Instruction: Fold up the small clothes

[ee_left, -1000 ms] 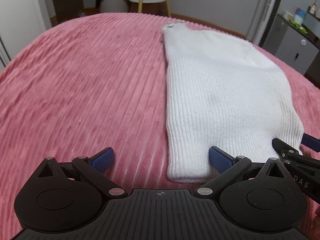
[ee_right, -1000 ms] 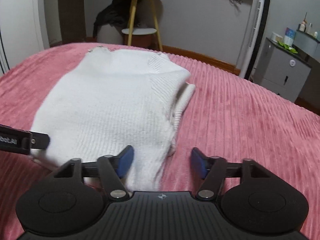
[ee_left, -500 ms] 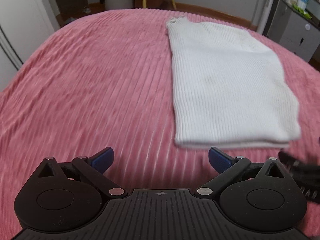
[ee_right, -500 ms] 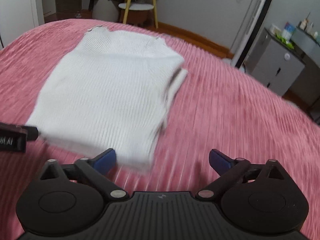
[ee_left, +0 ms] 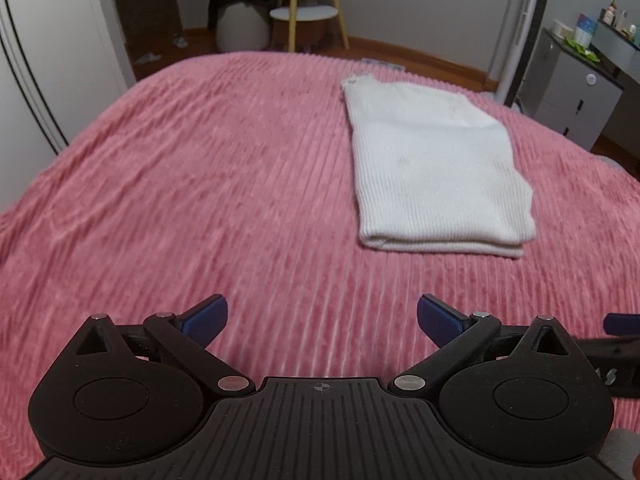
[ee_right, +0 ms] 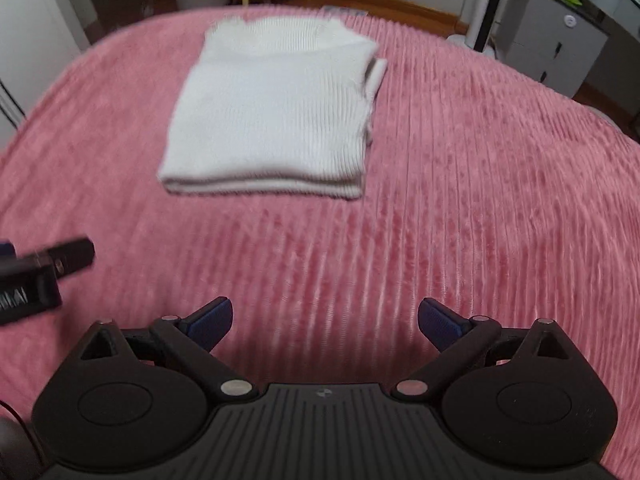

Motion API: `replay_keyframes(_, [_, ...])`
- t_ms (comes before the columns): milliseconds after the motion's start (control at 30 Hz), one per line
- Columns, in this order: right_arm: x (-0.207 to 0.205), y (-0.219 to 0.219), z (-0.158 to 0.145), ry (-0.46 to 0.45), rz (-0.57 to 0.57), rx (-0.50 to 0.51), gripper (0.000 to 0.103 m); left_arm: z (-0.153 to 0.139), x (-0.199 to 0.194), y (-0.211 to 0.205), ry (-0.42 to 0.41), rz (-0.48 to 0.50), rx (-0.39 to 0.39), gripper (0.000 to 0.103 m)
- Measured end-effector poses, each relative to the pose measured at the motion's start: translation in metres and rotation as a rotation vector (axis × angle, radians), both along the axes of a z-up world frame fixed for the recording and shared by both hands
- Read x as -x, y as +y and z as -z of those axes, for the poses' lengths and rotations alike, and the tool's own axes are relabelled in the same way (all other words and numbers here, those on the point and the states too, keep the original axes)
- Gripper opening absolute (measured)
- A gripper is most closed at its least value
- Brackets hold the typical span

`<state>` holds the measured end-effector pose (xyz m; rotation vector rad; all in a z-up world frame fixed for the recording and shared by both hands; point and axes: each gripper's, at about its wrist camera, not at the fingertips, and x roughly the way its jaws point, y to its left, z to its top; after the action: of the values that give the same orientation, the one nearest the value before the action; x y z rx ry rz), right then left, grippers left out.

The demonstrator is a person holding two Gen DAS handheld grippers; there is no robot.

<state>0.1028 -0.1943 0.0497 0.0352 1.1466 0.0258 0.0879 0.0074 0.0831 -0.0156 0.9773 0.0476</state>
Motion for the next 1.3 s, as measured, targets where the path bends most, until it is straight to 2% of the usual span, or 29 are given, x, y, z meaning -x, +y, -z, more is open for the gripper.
replay_keyframes(233, [-0.003, 0.007, -0.035, -0.086, 0.026, 0.055, 0.099, -0.014, -0.014, -0.004, -0.021, 0.008, -0.05, 0.103])
replay_keyframes(567, [-0.032, 0.011, -0.037, -0.195, -0.026, 0.149, 0.099, -0.003, -0.049, -0.021, -0.029, 0.012, -0.091, 0.103])
replay_keyframes(667, [-0.039, 0.011, -0.031, -0.189, -0.042, 0.168, 0.099, 0.001, -0.055, -0.026, -0.031, 0.028, -0.097, 0.103])
replay_keyframes(800, [-0.042, 0.004, -0.021, -0.168, -0.028, 0.139, 0.099, 0.008, -0.058, -0.029, -0.022, 0.043, -0.115, 0.103])
replay_keyframes(900, [-0.043, 0.0, -0.015, -0.154, -0.014, 0.124, 0.099, 0.011, -0.058, -0.027, 0.0, 0.038, -0.092, 0.103])
replay_keyframes(1300, [-0.038, -0.009, -0.019, -0.154, 0.022, 0.077, 0.099, 0.008, -0.049, -0.028, -0.003, 0.058, -0.09, 0.103])
